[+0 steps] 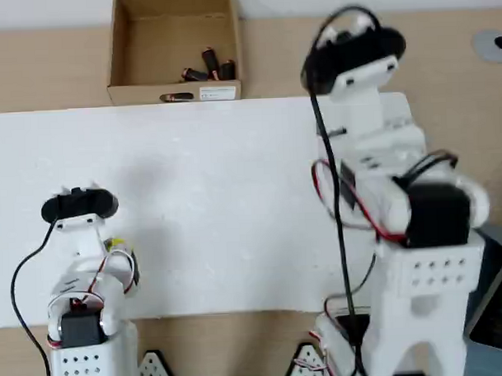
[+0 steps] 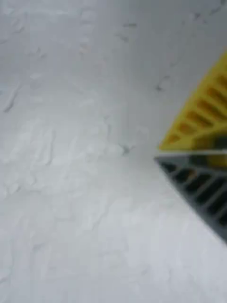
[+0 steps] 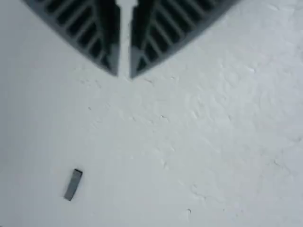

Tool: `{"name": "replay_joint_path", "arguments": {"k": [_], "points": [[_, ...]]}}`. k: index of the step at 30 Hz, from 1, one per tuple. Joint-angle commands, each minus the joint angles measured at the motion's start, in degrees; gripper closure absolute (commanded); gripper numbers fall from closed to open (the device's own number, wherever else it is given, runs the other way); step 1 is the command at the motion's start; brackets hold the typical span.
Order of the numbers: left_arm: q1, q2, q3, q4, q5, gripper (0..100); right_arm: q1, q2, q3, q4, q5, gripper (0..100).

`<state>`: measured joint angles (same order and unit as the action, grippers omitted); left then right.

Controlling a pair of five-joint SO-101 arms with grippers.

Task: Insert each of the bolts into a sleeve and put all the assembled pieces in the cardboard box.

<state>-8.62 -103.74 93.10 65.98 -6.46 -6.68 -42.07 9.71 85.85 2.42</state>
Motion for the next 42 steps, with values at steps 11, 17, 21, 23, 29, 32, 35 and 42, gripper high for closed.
{"name": "replay_joint_path", "arguments": {"k": [11,17,21,23,29,32,35,42], "points": [[0.0,-0.57,-0.26,-0.26,-0.09,100,0.84,-27.65,52.7,-28.66,-2.29,98.9],[0.0,-0.57,-0.26,-0.26,-0.09,100,2.24,-38.2,68.0,-34.73,-2.29,98.9],[0.0,-0.57,-0.26,-0.26,-0.09,100,2.15,-45.41,74.86,-34.73,-2.29,98.9],[0.0,-0.57,-0.26,-0.26,-0.09,100,2.15,-48.92,78.02,-34.64,-2.11,98.9],[0.0,-0.57,-0.26,-0.26,-0.09,100,2.24,-59.74,85.58,-34.29,-2.02,98.9],[0.0,-0.57,-0.26,-0.26,-0.09,100,2.15,-63.87,87.34,-32.7,-2.29,98.9],[0.0,-0.57,-0.26,-0.26,-0.09,100,1.8,-66.51,87.16,-29.8,-2.29,98.9],[0.0,-0.57,-0.26,-0.26,-0.09,100,2.15,-67.65,87.08,-25.14,-2.29,98.9]]}}
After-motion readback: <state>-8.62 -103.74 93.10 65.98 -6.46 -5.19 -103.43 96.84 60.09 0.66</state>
